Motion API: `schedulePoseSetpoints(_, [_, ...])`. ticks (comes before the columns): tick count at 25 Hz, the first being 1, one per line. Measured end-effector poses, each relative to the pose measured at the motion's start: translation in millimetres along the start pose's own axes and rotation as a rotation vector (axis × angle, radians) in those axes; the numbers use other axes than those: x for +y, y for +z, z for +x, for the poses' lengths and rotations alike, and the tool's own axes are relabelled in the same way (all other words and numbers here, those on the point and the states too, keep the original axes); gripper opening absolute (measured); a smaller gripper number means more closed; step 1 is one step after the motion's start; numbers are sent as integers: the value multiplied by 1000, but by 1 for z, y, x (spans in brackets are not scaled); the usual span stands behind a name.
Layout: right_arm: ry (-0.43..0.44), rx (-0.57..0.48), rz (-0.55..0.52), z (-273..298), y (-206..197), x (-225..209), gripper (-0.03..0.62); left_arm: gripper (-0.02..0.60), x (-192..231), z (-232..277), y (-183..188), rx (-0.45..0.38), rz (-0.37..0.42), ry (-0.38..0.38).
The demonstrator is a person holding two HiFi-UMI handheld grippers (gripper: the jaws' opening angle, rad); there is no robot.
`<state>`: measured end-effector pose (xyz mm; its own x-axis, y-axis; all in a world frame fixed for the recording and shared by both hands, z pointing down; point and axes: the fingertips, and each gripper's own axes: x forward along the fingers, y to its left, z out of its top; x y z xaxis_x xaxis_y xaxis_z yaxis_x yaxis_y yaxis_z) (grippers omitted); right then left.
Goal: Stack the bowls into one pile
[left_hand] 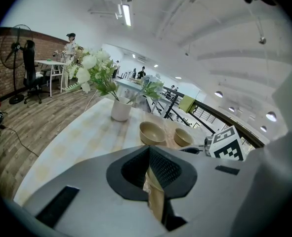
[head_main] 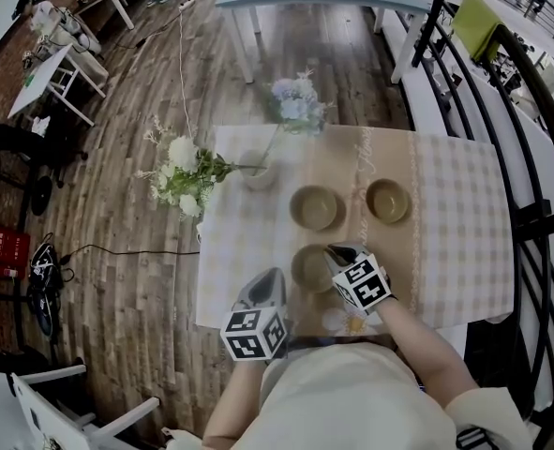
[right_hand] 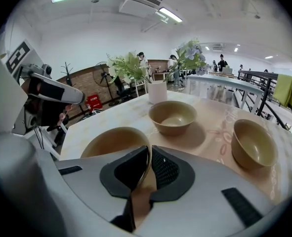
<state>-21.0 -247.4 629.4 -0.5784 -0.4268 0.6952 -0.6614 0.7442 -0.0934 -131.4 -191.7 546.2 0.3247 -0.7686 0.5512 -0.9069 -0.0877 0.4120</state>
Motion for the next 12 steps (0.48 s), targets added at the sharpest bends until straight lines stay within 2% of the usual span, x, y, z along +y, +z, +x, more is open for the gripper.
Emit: schedulePoseSetpoints(12, [-12,-59,-3,-20,31,-4,12,3,-6,9,11,-21,19,-38])
